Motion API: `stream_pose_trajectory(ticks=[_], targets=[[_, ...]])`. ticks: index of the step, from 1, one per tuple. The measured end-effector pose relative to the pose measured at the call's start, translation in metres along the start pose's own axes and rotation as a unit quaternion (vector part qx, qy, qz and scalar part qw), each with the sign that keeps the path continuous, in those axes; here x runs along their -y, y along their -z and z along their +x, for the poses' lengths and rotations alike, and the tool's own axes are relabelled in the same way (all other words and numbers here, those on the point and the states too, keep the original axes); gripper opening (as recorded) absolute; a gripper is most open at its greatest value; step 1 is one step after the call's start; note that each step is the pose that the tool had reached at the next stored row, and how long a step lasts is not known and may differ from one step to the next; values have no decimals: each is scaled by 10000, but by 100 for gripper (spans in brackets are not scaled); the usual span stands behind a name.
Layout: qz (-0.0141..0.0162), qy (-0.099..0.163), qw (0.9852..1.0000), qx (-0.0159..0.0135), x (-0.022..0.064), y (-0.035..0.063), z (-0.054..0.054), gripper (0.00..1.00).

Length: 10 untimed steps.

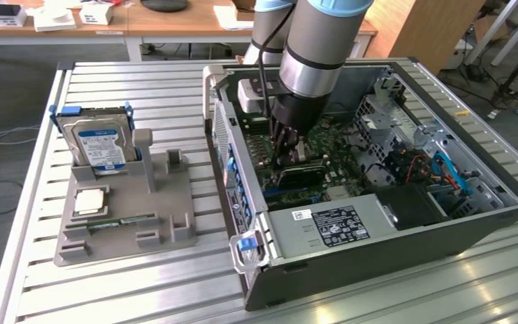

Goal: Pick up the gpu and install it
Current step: 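Press down on the gpu until it lock into place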

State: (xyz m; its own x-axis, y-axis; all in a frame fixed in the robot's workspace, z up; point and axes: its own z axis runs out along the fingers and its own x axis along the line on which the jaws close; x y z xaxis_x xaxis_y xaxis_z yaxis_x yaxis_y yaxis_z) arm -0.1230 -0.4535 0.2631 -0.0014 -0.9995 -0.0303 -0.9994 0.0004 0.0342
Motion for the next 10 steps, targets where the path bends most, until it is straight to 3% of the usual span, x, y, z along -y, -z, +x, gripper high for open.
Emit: stream_pose_trajectory(ticks=[10], targets=[[1,0,10000,2,1,-6,0,11]])
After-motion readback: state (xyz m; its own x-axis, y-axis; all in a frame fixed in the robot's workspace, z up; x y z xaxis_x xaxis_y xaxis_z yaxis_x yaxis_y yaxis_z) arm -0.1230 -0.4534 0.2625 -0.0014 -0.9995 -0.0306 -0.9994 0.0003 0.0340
